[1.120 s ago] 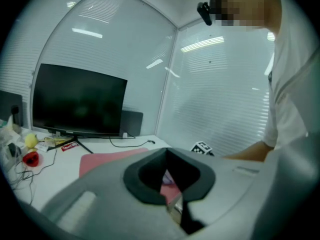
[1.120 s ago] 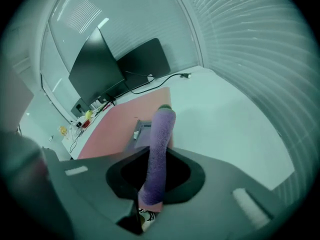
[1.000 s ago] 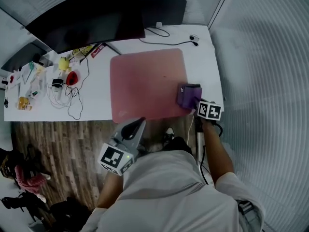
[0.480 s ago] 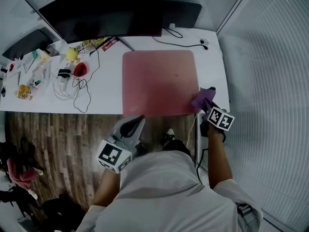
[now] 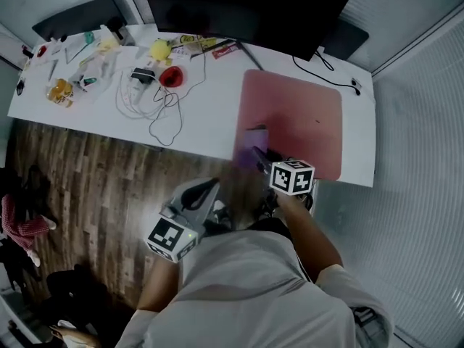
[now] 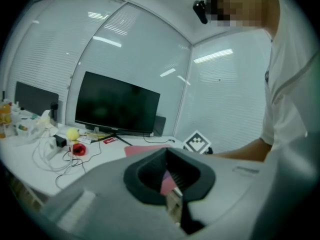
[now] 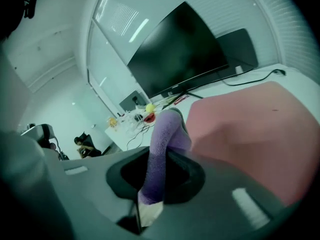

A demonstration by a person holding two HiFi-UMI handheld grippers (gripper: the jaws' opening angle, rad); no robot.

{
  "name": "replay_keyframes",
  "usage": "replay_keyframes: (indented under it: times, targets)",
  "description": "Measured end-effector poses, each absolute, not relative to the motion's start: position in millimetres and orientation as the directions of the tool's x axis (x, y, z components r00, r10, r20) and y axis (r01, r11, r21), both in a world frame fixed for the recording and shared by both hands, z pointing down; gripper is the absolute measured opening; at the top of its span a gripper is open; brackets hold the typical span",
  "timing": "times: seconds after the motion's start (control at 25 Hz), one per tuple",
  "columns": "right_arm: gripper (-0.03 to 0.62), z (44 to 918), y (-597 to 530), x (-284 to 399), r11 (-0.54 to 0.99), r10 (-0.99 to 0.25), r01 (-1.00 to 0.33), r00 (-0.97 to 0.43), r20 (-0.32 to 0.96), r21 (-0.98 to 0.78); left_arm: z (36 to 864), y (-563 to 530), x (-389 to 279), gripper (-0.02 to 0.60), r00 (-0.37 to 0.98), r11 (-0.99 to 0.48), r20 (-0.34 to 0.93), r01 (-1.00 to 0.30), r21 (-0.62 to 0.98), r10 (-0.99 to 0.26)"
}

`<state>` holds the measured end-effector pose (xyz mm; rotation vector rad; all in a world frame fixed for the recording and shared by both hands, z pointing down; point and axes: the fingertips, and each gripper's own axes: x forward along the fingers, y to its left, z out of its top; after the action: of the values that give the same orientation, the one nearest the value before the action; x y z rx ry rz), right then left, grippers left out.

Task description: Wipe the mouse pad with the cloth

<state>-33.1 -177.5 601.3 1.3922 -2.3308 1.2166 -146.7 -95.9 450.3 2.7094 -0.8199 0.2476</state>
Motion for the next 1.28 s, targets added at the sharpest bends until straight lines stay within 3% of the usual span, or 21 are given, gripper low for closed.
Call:
replay_keyframes:
  times: [0.2, 0.36, 1.28]
  targets:
    - [0.054, 636, -190, -118, 0.330, -0.553, -0.790, -0.606, 0.572, -0.517, 463, -99, -193, 0.002, 0.791, -0.758, 0.268, -0.607, 0.239, -0.549]
    - [0.054, 674, -187, -111, 0.296, -0.519, -0.831, -0.554, 0.651, -0.470, 469, -99, -193, 0.002, 0.790, -0.758, 0.278, -0.608, 0.238, -0.547]
    - [0.051, 693, -61, 274, -0.139, -0.658, -0.916, -0.199, 0.726, -0.376, 465, -51, 59, 0.002, 0.891, -0.868, 0.269, -0.431, 0.248, -0.366]
